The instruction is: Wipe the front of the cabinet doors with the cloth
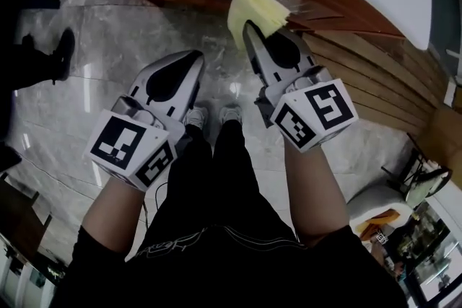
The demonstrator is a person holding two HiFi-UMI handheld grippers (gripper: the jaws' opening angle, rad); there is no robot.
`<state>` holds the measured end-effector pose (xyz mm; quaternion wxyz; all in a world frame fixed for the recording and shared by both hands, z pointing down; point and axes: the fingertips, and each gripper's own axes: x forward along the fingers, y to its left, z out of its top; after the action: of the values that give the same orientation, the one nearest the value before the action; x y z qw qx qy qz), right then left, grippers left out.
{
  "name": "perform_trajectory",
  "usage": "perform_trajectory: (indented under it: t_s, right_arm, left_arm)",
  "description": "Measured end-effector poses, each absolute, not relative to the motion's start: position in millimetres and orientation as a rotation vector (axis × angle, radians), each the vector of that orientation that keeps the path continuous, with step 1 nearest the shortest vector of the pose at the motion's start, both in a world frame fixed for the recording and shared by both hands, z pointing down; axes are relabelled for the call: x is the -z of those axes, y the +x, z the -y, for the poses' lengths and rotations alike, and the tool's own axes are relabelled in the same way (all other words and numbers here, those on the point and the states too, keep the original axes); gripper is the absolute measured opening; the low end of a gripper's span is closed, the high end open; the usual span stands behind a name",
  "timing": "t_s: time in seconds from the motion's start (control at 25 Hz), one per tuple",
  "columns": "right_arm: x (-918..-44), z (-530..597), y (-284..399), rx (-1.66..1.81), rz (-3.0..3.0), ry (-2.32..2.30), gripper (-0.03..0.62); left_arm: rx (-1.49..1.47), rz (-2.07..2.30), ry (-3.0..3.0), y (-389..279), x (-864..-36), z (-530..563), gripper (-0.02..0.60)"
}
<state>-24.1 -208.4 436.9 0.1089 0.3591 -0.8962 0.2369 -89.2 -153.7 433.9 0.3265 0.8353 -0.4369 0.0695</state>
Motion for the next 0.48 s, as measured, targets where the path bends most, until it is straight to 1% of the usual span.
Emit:
perform_trajectory:
  t_s: [0.48]
  right_arm:
    - [-453.6,247.4,-22.5,-0.657,2.598,1.16,0.041]
  left_arm:
    - [-0.191,1.244,2.054,-118.0,-457.2,143.6,0.006]
